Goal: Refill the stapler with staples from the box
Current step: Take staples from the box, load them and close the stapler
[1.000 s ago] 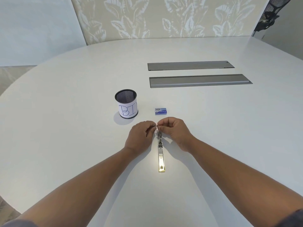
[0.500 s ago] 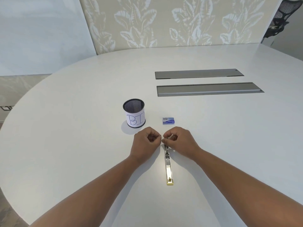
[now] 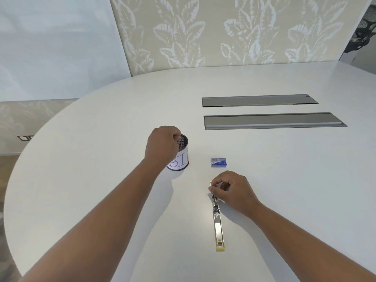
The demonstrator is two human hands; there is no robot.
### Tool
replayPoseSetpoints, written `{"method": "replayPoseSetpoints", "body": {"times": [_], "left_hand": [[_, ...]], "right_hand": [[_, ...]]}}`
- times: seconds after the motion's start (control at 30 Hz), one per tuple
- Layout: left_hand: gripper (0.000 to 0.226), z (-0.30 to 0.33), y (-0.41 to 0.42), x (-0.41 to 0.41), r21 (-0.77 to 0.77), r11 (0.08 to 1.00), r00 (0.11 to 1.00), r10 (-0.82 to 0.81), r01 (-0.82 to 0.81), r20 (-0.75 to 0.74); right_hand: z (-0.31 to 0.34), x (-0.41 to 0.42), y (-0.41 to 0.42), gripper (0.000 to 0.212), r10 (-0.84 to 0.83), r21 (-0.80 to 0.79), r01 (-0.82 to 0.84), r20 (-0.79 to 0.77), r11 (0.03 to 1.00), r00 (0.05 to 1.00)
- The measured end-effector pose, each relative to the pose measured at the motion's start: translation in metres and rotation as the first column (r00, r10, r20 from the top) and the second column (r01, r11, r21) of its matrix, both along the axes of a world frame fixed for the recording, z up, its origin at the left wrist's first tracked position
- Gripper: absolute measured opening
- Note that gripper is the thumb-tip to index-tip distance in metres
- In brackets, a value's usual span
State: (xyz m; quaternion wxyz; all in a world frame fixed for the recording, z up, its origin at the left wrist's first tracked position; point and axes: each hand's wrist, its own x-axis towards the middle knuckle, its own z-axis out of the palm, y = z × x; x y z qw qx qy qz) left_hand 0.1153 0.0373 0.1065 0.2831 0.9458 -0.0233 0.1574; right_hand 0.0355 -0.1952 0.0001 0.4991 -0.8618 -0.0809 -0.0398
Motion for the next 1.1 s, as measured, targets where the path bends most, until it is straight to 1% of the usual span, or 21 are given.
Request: {"method": "replayPoseSetpoints", "body": {"times": [0.1, 0.27, 0.4, 0.63, 0.73, 0.77, 0.83, 0.9, 0.93, 0.97, 1.0, 1.1], "left_hand": [[0.034, 0.001, 0.003, 0.005, 0.052, 0.998, 0.994, 0.028, -0.023, -0.101], [0.034, 0.005, 0.005, 0.008, 0.192, 0.981, 0.981, 0.068, -0.032, -0.184], [0.037, 0.008, 0.001, 0.009, 0.237, 0.970, 0.979, 0.093, -0.049, -0.181], [0.038, 0.007, 0.000, 0.010, 0.256, 0.966, 0.980, 0.092, -0.046, -0.174], [0.035, 0.006, -0.002, 0.005, 0.242, 0.969, 0.988, 0.088, -0.055, -0.128], [0.032, 0.005, -0.004, 0.002, 0.222, 0.974, 0.994, 0.072, -0.053, -0.077], [0.023, -0.001, -0.011, -0.007, 0.167, 0.986, 0.996, -0.008, -0.007, 0.092], [0.015, -0.013, -0.022, -0.020, 0.163, 0.979, 0.954, -0.162, 0.124, 0.252], [0.013, -0.021, -0.028, -0.027, 0.167, 0.966, 0.924, -0.242, 0.199, 0.295], [0.012, -0.031, -0.034, -0.034, 0.157, 0.950, 0.901, -0.306, 0.269, 0.306], [0.011, -0.042, -0.039, -0.041, 0.136, 0.935, 0.891, -0.353, 0.327, 0.286], [0.012, -0.071, -0.048, -0.059, -0.003, 0.912, 0.905, -0.406, 0.410, 0.123]], "right_hand": [[0.001, 0.000, 0.000, 0.013, 0.004, 0.007, -0.004, -0.002, 1.000, 1.000], [0.001, -0.001, -0.001, 0.012, 0.003, 0.005, -0.003, -0.012, 1.000, 1.000], [0.002, -0.002, 0.000, 0.012, -0.002, 0.004, 0.002, -0.010, 1.000, 1.000], [0.003, -0.002, -0.001, 0.012, -0.008, -0.003, 0.008, -0.013, 1.000, 1.000], [0.003, -0.002, -0.001, 0.013, -0.013, -0.005, 0.013, -0.020, 1.000, 1.000], [0.003, -0.003, -0.001, 0.013, -0.015, -0.006, 0.014, -0.020, 1.000, 1.000], [0.004, -0.003, -0.001, 0.013, -0.018, -0.015, 0.018, -0.020, 1.000, 1.000], [0.005, -0.004, 0.000, 0.013, -0.025, -0.015, 0.024, -0.021, 1.000, 0.999], [0.006, -0.004, 0.000, 0.013, -0.029, -0.011, 0.028, -0.023, 1.000, 0.999], [0.007, -0.005, 0.000, 0.012, -0.033, -0.003, 0.032, -0.029, 0.999, 0.999], [0.008, -0.006, 0.000, 0.012, -0.035, 0.009, 0.036, -0.036, 0.999, 0.999], [0.008, -0.011, -0.002, 0.011, -0.055, 0.050, 0.057, -0.049, 0.997, 0.997]]}}
